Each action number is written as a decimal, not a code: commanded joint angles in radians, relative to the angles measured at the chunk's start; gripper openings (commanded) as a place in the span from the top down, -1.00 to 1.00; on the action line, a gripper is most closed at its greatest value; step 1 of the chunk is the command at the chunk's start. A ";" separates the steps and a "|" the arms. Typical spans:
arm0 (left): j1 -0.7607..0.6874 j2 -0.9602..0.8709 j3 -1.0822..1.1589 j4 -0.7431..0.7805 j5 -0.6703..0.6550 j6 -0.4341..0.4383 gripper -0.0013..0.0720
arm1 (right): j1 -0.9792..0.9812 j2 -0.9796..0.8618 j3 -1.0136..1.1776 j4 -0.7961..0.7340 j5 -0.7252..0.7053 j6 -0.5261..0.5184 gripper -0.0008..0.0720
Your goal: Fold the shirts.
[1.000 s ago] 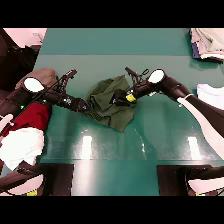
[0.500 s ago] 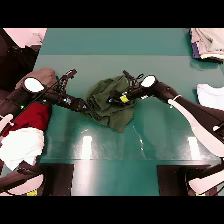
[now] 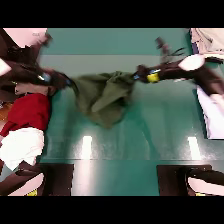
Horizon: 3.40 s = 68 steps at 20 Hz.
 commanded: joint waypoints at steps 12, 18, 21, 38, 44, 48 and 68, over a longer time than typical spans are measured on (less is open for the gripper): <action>0.037 0.109 0.746 -0.053 -0.225 -0.089 0.89 | -0.456 0.683 0.000 -0.276 0.236 0.011 0.94; 0.037 0.105 0.685 -0.076 -0.291 -0.114 0.89 | -0.583 0.710 0.000 -0.266 0.399 0.015 0.94; 0.037 0.080 0.397 -0.061 -0.281 -0.114 0.89 | -0.535 0.553 -0.007 -0.269 0.504 0.034 0.94; 0.174 -0.352 0.089 -0.060 0.102 0.001 -0.62 | -0.587 0.090 -0.124 -0.190 0.148 -0.039 -0.22; 0.198 -0.381 -0.055 -0.060 0.090 0.157 -0.62 | -0.659 0.275 -0.124 -0.191 0.295 -0.085 -0.22; 0.198 -0.528 -0.075 -0.162 0.085 0.145 -0.62 | -0.632 0.361 -0.126 -0.190 0.297 -0.085 -0.22; 0.178 -0.539 0.196 -0.317 -0.058 0.151 0.89 | -0.964 0.542 -0.696 -0.199 0.426 -0.087 -0.22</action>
